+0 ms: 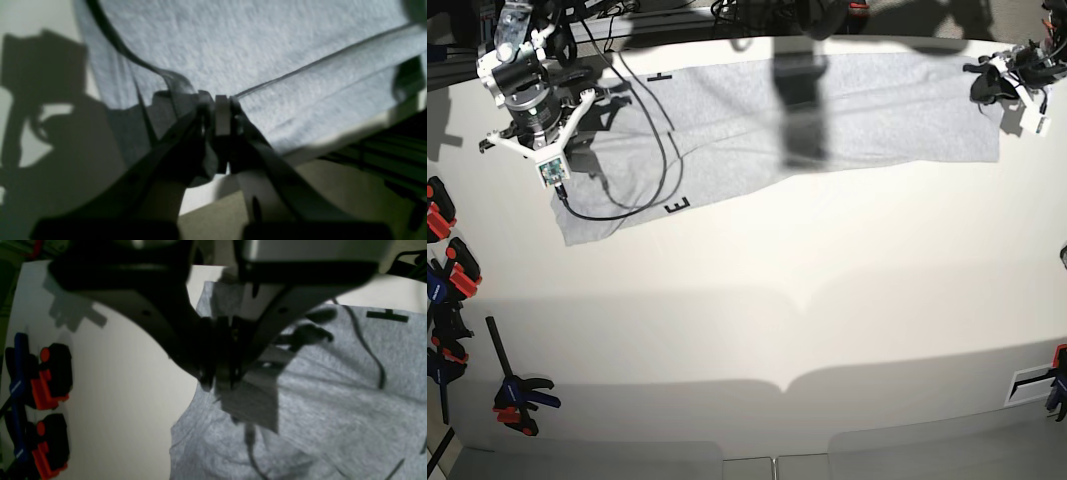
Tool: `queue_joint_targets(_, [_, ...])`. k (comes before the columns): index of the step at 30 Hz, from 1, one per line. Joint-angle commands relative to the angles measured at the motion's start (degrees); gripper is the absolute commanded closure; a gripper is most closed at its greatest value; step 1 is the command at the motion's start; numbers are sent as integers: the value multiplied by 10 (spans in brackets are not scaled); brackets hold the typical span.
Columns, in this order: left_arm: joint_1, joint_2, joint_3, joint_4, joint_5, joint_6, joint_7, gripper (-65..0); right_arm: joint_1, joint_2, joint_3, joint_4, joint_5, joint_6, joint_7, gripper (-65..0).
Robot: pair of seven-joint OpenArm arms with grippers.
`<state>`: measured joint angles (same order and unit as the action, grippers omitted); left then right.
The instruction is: Fold the T-shirt properly
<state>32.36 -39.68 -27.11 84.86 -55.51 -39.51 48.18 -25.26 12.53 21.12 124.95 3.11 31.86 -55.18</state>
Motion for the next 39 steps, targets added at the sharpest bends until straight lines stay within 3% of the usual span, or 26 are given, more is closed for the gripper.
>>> queue_joint_targets(1, [0,-12,-7,7,0,-5,-9,0,1,6,3,10,-2,-8,9,0])
queue_joint_targets(10, [0,-12,-7,7,0,-5,-11,0,-1,6,3,10,38,-8,-3,0])
queue_joint_targets(11, [0,-12,-7,7,0,-5,-11,-60,-2,6,3,10,38,-8,-3,-18])
queue_joint_targets(14, [0,-12,-7,7,0,-5,-12,-250,-7,6,3,10,49,-8,5,-208])
queue_joint_targets(17, [0,-12,-7,7,0,-5,-12,-323,-7,7,3,10,50,-8,13,-276])
queue_joint_targets(23, [-2,-22,-9,9,-1,-5,-19,-322,2,8,3,12,-4,-12,16,-276])
queue_joint_targets(27, [-2,-26,-56,34,-12,-5,-20,-322,20,8,3,25,-22,-70,21,-276])
queue_joint_targets(30, [-2,-22,-118,64,-66,-5,-23,-322,46,7,3,33,-23,-101,30,-276])
queue_joint_targets(32, [-1,-17,-150,75,-108,-5,-43,-322,64,3,3,29,16,-103,44,-276])
queue_joint_targets(35, [-3,-3,-152,76,-116,-5,-77,-322,85,-7,2,7,109,-85,47,-275])
queue_joint_targets(39, [-19,42,-125,76,-92,-5,-72,-322,101,-21,2,-49,134,-68,48,-275])
